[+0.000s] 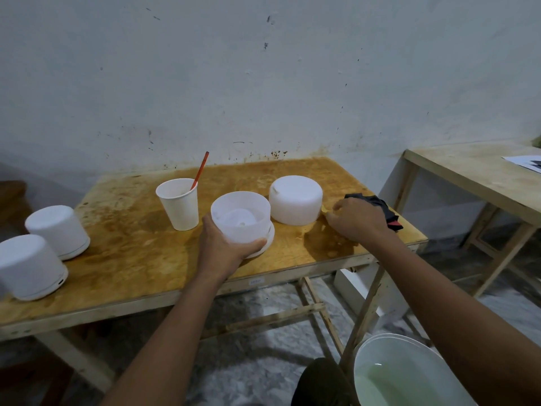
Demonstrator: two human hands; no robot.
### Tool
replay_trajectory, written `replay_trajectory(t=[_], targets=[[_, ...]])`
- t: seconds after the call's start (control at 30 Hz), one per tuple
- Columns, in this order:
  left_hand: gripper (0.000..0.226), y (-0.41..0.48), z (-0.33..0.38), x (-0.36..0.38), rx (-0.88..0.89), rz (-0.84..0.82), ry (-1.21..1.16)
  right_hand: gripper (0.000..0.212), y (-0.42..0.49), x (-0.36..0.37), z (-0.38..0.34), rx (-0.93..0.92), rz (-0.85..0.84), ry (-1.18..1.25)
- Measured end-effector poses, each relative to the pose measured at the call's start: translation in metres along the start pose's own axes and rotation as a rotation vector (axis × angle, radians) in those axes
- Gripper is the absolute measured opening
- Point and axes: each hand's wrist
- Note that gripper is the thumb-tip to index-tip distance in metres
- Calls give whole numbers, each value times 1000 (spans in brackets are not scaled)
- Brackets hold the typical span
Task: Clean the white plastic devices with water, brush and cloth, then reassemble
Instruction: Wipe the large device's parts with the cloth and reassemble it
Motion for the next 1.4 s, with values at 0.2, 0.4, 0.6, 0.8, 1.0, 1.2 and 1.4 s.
replay_trajectory(t=[0.2, 0.4, 0.6, 0.8, 1.0, 1.2, 1.4], targets=[[121, 1, -2, 2, 5, 10, -4, 70, 28, 4, -29, -184, 142, 159], [121, 1, -6, 2, 9, 3, -48, 107, 53, 31, -55, -158, -69, 21], [119, -1, -5, 2, 17, 6, -54, 99, 58, 38, -62, -92, -41, 127], [120, -2, -4, 1, 17, 3, -55, 86, 57, 37, -56, -25, 7, 428], [121, -1, -5, 2, 0, -12, -58, 79, 59, 40, -53, -45, 100, 572], [120, -2, -4, -1, 11, -13, -72, 69, 53, 18, -56, -48, 190, 925], [125, -3, -1, -8, 43, -28, -96, 79, 10, -11, -78, -379, 161, 766]])
Point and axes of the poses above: each hand's wrist, its own y-axis towards the middle knuckle, its own x-axis out of the palm, z = x × y, and after that the axes turned 10 degrees about z, right-handed
